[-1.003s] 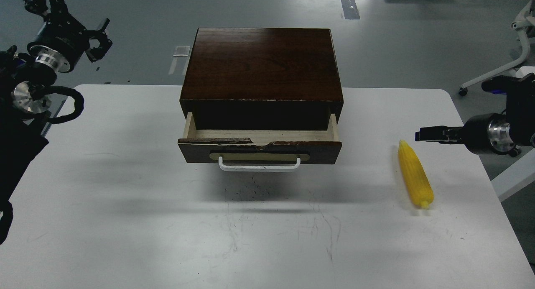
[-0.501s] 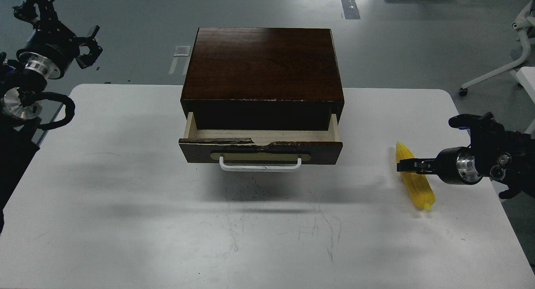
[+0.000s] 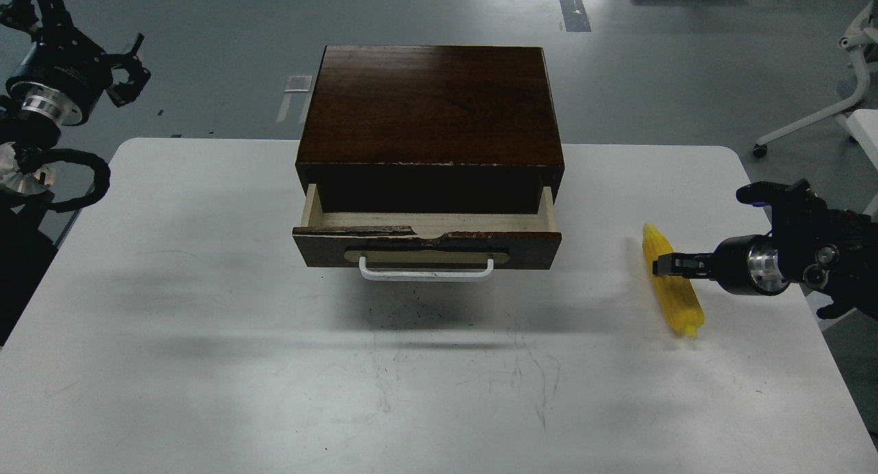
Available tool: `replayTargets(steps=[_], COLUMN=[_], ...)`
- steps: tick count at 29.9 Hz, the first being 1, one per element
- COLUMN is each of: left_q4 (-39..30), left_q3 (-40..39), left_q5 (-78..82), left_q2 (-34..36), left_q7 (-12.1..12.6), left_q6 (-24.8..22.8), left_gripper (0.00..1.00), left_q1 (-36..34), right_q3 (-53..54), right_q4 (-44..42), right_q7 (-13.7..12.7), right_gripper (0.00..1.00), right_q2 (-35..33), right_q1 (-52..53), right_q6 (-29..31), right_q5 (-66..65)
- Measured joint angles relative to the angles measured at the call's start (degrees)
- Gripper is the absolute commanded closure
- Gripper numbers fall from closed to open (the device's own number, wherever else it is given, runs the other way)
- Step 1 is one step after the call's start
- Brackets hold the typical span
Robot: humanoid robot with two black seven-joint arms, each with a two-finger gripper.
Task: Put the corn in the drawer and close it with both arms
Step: 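Lift the corn with the right hand and carry it over the drawer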
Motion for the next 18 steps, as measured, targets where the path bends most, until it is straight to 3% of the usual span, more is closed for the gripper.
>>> replayTargets(steps=[3,12,18], left_q4=[-0.21,-0.4,0.16], left_q3=[0.26,0.8,1.14], left_q5=[0.48,0.69,2.67], left_q2=[0.93,2.0,2.05], left_q7=[0.3,0.64,1.86], left_q6=[0.0,0.0,0.01], left_gripper=[0.02,0.02,0.02], left_q1=[-0.04,0.05,-0.05], right_q3=[0.97,1.82,1.76], right_q4=[0.38,5.71,9.87], right_q7=[1.96,4.06,6.04], right_gripper=[0.85,0.86,0.86], right_q2=[-0.94,-1.67,3.48], right_q1=[5.88,26.65,35.41], right_q6=[0.01,0.32,0.54], right_q5=[0.07,-0.96,-8.3])
